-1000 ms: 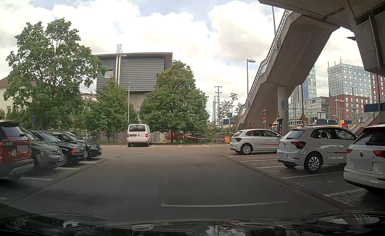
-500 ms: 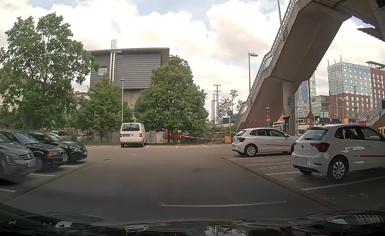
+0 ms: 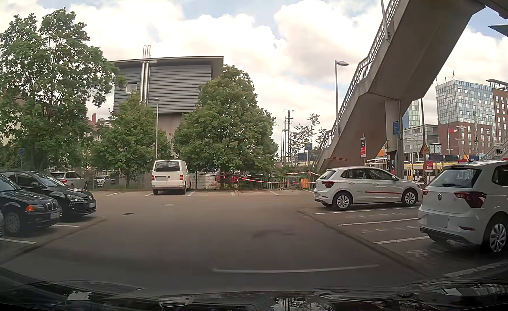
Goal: Follow the waypoints while adhering to traffic rules and regulations
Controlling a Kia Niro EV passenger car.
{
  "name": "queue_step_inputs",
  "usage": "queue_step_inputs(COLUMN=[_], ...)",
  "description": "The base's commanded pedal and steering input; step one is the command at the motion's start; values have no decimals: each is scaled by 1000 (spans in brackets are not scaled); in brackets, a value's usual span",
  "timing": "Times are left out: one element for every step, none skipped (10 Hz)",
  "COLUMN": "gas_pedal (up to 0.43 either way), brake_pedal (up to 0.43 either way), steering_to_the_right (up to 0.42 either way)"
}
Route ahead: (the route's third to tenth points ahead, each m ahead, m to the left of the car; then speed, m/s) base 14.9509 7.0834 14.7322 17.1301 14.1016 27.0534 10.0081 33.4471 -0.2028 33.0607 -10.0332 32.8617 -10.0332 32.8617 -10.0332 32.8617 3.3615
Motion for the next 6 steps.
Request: queue_step_inputs(gas_pedal=[0,0,0,0,0,0], brake_pedal=[0,0,0,0,0,0], steering_to_the_right=[-18,-19,-19,-20,-21,-22])
